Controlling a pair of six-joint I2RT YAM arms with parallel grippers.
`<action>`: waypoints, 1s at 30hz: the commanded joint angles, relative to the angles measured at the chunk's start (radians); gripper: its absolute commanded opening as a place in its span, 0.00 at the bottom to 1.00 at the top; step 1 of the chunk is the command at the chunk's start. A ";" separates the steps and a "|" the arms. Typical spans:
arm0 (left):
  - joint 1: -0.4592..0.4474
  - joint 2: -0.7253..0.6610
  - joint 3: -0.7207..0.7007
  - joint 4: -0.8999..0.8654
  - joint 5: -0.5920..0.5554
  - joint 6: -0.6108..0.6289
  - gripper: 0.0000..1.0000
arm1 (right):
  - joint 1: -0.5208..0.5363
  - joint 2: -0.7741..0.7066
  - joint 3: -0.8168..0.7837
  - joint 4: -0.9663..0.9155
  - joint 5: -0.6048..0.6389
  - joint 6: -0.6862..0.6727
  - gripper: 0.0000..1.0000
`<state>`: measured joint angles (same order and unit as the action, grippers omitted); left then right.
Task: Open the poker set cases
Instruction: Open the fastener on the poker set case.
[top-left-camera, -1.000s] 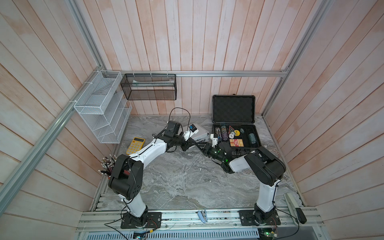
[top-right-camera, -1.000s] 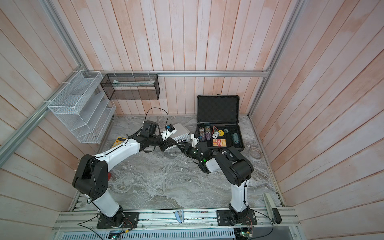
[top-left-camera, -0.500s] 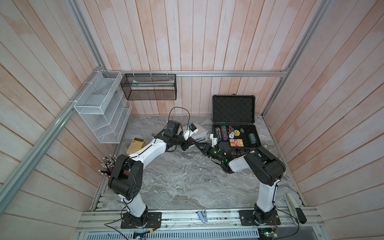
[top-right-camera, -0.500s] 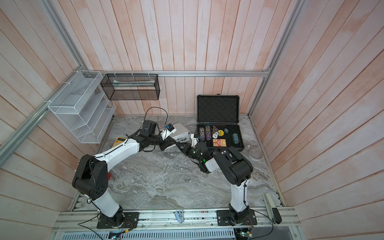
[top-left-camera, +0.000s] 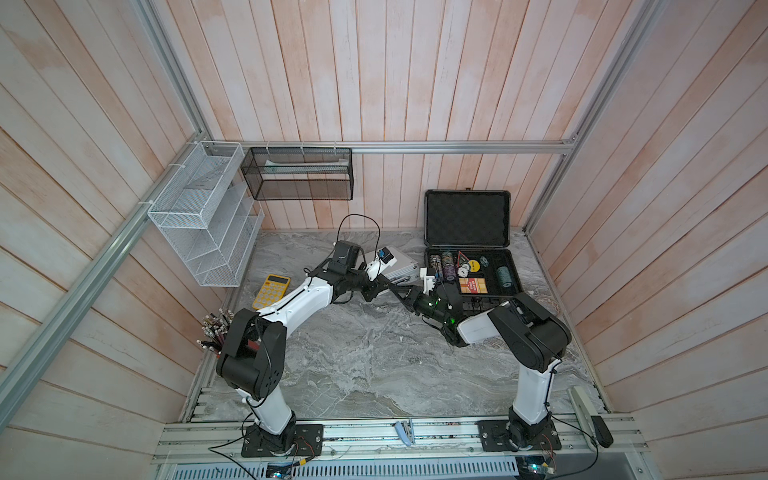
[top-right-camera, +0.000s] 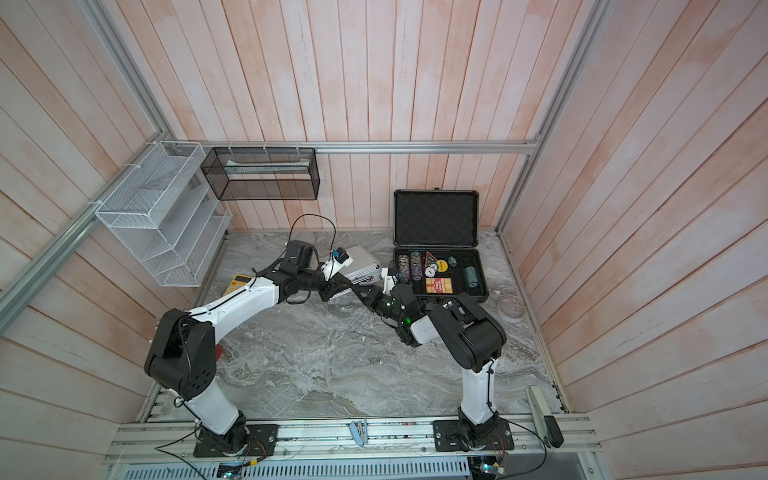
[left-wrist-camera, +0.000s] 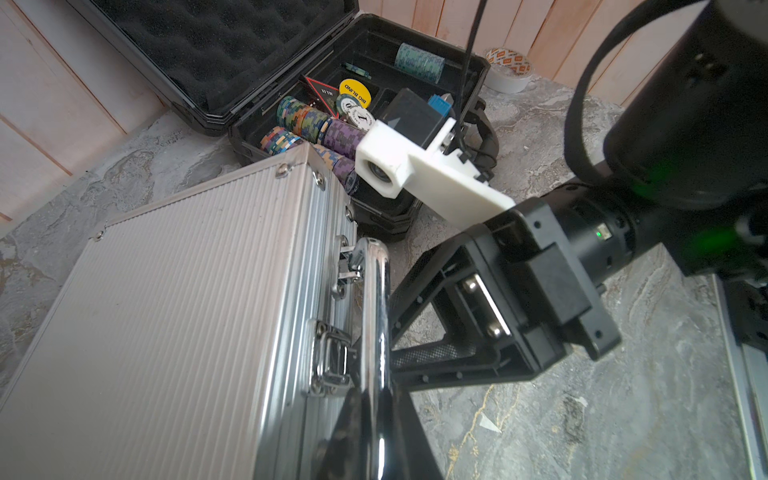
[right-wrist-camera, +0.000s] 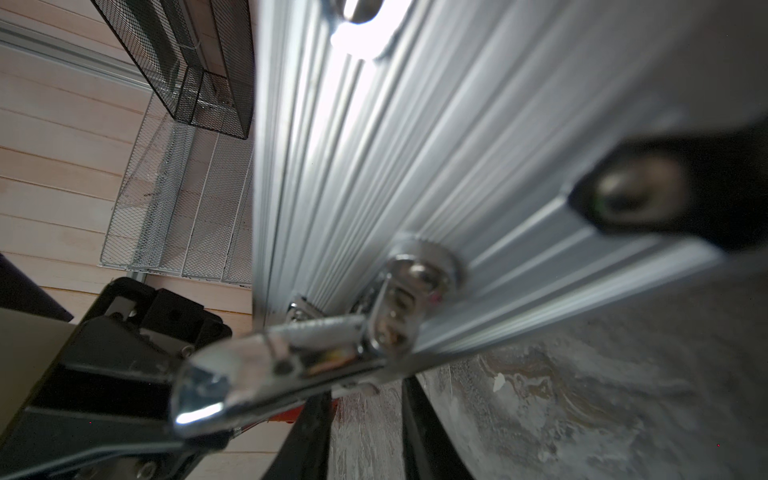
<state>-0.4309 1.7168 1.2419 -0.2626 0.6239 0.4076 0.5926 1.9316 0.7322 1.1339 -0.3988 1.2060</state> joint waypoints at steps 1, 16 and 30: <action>-0.005 -0.028 0.022 0.062 0.039 0.016 0.00 | 0.003 -0.029 0.013 -0.004 0.022 0.006 0.30; -0.005 -0.022 0.022 0.060 0.034 0.019 0.00 | 0.001 -0.019 -0.022 0.052 0.025 0.030 0.26; -0.005 -0.015 0.020 0.063 0.037 0.014 0.00 | 0.003 0.017 -0.013 0.135 0.011 0.078 0.28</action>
<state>-0.4320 1.7168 1.2419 -0.2729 0.6197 0.4152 0.5922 1.9320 0.7166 1.1946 -0.3840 1.2579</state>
